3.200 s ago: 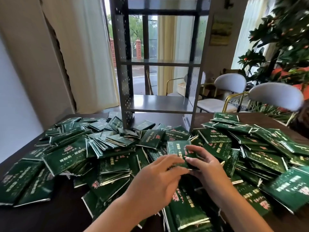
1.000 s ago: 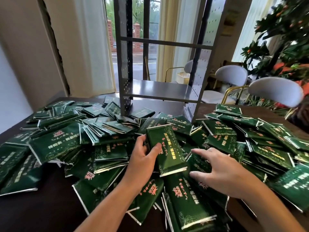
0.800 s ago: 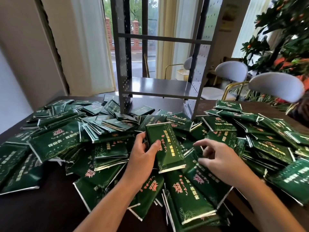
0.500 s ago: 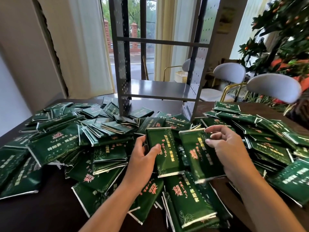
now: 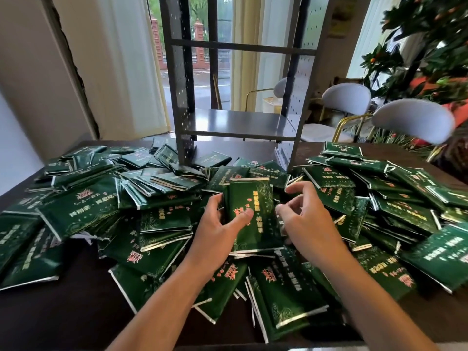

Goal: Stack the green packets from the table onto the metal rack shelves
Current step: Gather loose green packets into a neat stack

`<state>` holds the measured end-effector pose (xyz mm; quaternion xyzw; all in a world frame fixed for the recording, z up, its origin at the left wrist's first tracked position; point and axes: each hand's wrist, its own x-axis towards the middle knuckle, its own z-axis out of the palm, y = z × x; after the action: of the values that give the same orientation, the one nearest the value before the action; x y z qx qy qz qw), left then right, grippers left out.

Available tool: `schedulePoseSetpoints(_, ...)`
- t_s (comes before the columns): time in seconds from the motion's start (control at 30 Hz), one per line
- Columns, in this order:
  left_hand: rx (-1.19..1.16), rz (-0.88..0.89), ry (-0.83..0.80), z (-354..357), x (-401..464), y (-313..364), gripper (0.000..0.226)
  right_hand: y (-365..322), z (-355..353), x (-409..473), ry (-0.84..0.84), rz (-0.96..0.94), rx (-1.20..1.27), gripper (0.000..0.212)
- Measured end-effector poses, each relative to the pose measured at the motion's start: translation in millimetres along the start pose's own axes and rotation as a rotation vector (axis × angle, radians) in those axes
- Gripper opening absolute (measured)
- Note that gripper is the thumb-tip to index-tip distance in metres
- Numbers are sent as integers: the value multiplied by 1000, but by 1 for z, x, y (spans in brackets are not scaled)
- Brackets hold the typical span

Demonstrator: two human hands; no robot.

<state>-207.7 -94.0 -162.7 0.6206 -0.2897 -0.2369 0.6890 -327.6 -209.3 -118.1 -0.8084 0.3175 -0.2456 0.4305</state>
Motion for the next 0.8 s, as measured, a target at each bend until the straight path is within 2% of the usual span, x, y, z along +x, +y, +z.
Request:
schedulePoseSetpoints(0.13,-9,12,57,1,2,-2,26,-7,-16,-24,-320,-11,-569,48)
schedulePoseSetpoints(0.23,-8,9,81,1,3,-2,28,-5,-9,-33,-362,-37,-780,87)
schedulePoseSetpoints(0.3,-10,7,81,2,2,-2,28,-2,-6,-32,-331,-36,-796,94)
schedulePoseSetpoints(0.47,-4,8,80,2,1,-2,27,8,-13,-30,-212,-44,-606,71)
schedulePoseSetpoints(0.7,-1,-35,60,0,4,-6,26,22,-37,-21,-17,122,-50,40)
schedulePoseSetpoints(0.8,35,-33,54,0,5,-6,23,19,-43,-23,-45,211,214,31)
